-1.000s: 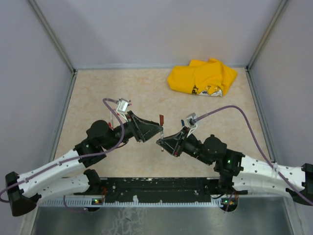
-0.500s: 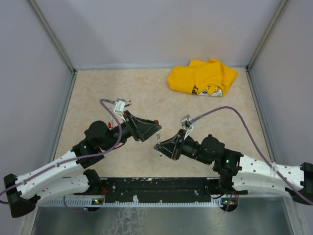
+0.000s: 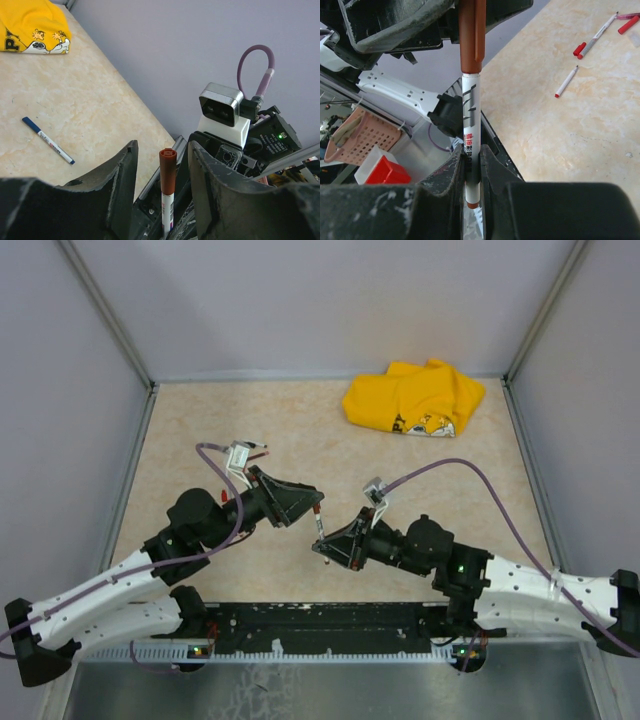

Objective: Insert the pens into the pen caps
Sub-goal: Press the pen cap onto the pen.

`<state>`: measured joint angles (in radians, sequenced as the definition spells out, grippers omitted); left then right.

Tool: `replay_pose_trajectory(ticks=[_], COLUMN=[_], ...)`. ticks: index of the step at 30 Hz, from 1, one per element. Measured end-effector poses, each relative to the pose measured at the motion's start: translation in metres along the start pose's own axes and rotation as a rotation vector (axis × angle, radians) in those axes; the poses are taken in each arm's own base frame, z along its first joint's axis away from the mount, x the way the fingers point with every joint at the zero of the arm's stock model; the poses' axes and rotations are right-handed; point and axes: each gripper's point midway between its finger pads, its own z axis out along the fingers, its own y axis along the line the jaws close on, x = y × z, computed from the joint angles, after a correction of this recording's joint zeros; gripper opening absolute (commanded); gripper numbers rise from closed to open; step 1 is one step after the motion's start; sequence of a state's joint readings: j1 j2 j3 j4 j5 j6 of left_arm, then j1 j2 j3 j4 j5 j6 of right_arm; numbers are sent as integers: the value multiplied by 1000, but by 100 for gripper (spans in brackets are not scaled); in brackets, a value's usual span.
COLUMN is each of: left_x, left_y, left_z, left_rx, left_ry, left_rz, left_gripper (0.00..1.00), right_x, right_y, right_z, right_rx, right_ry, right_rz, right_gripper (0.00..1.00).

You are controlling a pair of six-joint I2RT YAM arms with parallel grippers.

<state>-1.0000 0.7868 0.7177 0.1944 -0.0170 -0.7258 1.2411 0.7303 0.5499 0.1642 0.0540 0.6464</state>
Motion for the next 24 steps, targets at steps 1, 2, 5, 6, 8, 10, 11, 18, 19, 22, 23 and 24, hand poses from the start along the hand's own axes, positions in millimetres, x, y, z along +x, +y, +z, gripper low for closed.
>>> replay_pose_trajectory(ticks=[1,2,5,6,8,10,11,18,19,22,23,24], left_x=[0,0,2,2,4,5,6,7,7,7,8,8], left_y=[0,0,0,1,1,1,1,-3,-3,-4,-4,-4], left_z=[0,0,1,1,2,2,2,2,2,2,2,3], left_rx=[0,1,0,1,1,3,4,22,24,30,31,32], left_ry=[1,2,6,9,15,21,23,29,30,33,35,38], left_rz=[0,0,0,0,0,0,0,-1,-1,0,0,2], left_gripper=[50,49,45,42,36,30,26,5,3,0,0,0], right_x=[0,0,0,0,0,0,0,1,1,0,0,0], right_y=[0,0,0,0,0,0,0,-2,-2,-2,-3,-4], right_z=[0,0,0,0,0,0,0,0,-1,-1,-1,-2], right_rx=[0,1,0,0,0,0,0,8,8,12,16,21], right_ry=[0,0,-1,-1,-1,-1,0,2,2,-2,-3,-3], right_rz=[0,0,0,0,0,0,0,-1,-1,-1,-1,-2], right_gripper=[0,0,0,0,0,0,0,0,0,0,0,0])
